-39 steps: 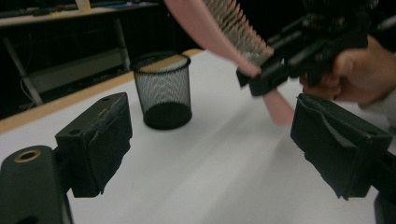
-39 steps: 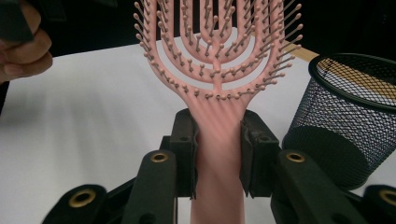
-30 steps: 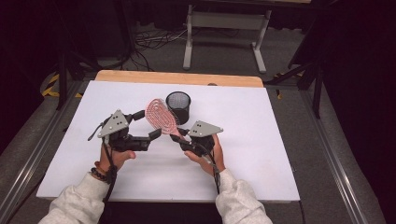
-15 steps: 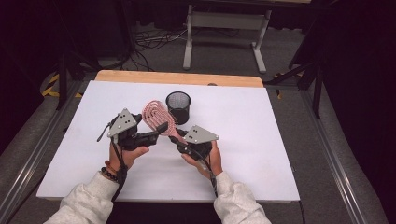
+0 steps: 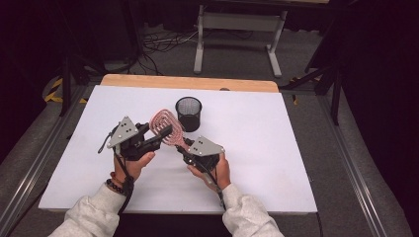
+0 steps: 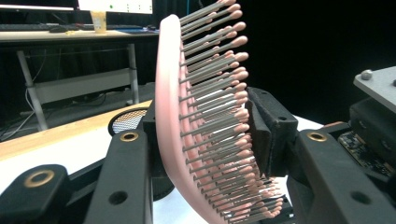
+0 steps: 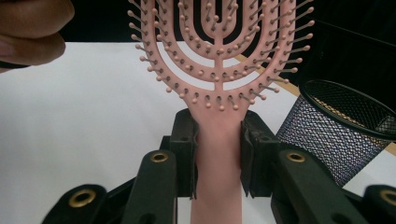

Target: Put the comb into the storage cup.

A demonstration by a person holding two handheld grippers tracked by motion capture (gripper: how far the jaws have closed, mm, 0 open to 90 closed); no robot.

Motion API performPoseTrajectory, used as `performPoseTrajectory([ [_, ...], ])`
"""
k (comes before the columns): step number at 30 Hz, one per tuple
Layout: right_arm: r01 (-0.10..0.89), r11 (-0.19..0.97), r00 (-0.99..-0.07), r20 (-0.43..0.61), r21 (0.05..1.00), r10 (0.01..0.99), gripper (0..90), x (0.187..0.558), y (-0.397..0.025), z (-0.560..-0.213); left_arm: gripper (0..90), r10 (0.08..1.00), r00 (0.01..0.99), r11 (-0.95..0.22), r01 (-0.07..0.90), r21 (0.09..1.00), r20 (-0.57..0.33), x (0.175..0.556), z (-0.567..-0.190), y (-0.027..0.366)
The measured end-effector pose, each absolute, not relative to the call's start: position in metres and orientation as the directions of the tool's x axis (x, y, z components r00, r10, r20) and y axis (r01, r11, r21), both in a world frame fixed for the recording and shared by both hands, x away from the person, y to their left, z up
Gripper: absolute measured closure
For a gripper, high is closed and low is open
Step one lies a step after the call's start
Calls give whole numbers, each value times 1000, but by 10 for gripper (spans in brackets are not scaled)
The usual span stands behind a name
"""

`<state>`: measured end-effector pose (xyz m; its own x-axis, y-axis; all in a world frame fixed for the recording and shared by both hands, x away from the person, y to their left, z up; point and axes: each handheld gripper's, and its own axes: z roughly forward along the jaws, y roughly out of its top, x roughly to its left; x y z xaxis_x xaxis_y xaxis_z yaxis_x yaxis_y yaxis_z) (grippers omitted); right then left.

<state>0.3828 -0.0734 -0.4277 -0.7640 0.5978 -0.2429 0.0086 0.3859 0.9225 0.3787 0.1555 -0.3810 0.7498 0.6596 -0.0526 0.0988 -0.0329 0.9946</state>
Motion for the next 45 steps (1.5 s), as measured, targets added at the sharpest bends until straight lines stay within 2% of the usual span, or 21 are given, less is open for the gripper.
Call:
performPoseTrajectory([
  [6, 20, 393, -767, -238, 919, 596, 698, 384, -69, -432, 625, 627, 779, -60, 75, 995, -20, 375, -379, 155],
  [13, 25, 388, -776, -227, 921, 589, 696, 384, -68, -433, 633, 617, 787, -75, 56, 996, 2, 373, -378, 153],
  [22, 33, 389, -788, -216, 921, 577, 566, 385, -66, -434, 637, 628, 778, -76, 34, 997, 21, 372, -373, 160],
  [23, 35, 393, -784, -219, 919, 580, 496, 384, -66, -434, 637, 630, 776, -77, 32, 996, 24, 372, -373, 161],
  [25, 48, 387, -780, -208, 921, 590, 438, 384, -68, -433, 637, 630, 776, -82, 33, 996, 26, 372, -373, 163],
  [26, 48, 387, -780, -208, 921, 590, 438, 384, -68, -433, 637, 630, 776, -82, 33, 996, 26, 372, -373, 163],
  [28, 59, 385, -780, -198, 921, 594, 357, 384, -73, -430, 637, 633, 774, -79, 37, 996, 21, 373, -373, 165],
  [35, 52, 395, -779, -210, 917, 590, 283, 381, -81, -425, 637, 640, 767, -102, 46, 994, 30, 375, -375, 170],
  [45, 39, 407, -773, -230, 913, 591, 233, 373, -99, -418, 637, 663, 748, -101, 63, 993, 20, 378, -376, 184],
])
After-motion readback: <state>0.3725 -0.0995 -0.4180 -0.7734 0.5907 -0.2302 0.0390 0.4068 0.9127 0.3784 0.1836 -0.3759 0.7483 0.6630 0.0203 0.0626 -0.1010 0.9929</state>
